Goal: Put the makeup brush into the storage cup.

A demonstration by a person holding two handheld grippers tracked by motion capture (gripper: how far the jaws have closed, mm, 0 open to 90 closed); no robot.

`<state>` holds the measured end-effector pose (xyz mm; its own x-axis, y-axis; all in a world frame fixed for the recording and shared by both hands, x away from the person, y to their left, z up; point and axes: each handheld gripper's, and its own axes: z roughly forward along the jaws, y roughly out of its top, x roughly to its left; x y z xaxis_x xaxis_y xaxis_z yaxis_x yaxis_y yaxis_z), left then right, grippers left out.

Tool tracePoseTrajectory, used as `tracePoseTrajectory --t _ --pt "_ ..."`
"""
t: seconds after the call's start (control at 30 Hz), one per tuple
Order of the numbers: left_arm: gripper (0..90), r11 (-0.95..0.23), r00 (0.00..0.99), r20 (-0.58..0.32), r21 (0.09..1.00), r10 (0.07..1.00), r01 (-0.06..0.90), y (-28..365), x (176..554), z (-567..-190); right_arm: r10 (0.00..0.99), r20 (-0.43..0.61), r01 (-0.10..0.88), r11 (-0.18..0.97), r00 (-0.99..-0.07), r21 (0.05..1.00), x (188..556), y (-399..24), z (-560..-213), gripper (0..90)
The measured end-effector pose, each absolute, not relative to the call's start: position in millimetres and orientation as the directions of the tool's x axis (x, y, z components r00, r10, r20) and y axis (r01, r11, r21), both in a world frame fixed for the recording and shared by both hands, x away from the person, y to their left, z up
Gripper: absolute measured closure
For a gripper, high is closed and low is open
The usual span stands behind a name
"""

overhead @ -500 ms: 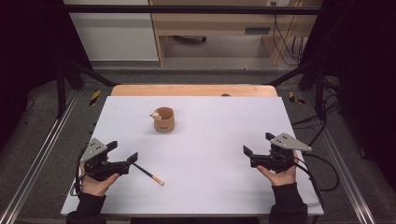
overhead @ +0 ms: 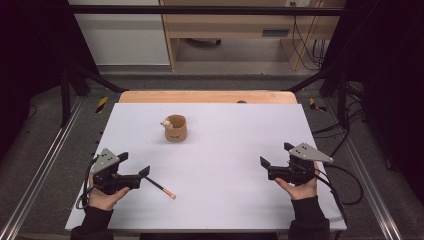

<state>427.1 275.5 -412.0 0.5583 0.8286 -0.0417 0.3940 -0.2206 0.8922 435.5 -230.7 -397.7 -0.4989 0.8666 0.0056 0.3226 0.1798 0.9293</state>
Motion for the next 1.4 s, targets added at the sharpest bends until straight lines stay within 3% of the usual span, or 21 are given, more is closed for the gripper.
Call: tracePoseTrajectory --t 0.67,1.4 --pt "7.2 -0.385 0.656 0.017 0.821 0.755 0.421 268.3 432.8 -426.0 0.865 0.003 0.332 0.189 -0.502 0.924 435.7 -229.3 -398.6 5.0" --pt "12.7 -0.549 0.736 0.109 0.740 0.668 0.389 255.4 435.6 -439.7 0.860 0.006 0.344 0.198 -0.511 0.918 435.4 -227.2 -400.1 5.0"
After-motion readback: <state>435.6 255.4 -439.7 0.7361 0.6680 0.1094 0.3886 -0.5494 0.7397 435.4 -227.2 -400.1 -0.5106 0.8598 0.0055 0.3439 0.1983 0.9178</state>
